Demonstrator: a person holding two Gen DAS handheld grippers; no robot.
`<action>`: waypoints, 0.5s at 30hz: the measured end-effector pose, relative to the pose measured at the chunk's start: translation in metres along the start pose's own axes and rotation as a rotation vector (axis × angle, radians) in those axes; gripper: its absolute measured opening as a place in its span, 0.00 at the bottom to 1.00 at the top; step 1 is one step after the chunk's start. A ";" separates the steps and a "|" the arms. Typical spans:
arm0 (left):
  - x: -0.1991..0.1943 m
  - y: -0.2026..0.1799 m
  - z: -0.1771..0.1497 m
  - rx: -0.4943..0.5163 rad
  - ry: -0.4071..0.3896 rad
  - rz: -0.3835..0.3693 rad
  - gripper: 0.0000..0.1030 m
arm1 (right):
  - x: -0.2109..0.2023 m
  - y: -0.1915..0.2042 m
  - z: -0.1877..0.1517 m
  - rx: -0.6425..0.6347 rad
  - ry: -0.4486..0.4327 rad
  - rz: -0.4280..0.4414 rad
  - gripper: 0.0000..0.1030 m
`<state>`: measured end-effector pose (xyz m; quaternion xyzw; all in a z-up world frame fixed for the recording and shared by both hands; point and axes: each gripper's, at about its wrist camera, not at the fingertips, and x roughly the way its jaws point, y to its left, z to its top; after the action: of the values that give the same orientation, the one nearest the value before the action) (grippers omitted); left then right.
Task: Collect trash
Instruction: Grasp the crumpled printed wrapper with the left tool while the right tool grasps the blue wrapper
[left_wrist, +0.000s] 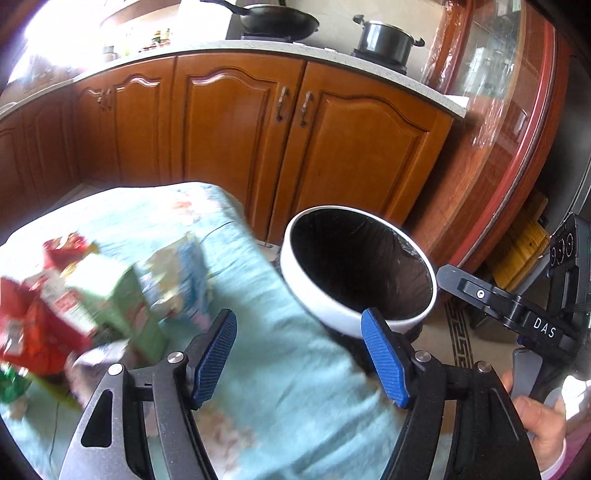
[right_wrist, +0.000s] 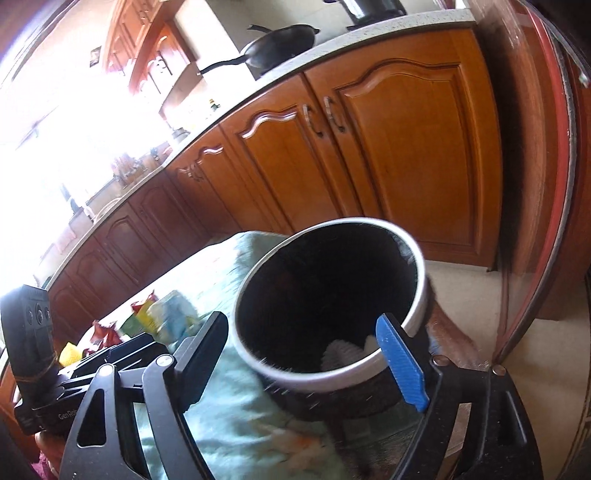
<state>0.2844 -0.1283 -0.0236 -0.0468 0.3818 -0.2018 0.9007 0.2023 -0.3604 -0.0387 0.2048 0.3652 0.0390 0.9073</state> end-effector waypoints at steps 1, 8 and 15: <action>-0.006 0.005 -0.005 -0.008 -0.005 0.012 0.68 | -0.001 0.006 -0.005 -0.003 0.003 0.014 0.82; -0.064 0.031 -0.048 -0.086 -0.023 0.076 0.68 | 0.003 0.041 -0.036 -0.016 0.046 0.087 0.83; -0.109 0.062 -0.078 -0.182 -0.033 0.132 0.68 | 0.014 0.075 -0.060 -0.047 0.100 0.146 0.83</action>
<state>0.1815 -0.0224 -0.0207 -0.1065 0.3861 -0.1056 0.9102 0.1781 -0.2677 -0.0568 0.2072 0.3931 0.1240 0.8872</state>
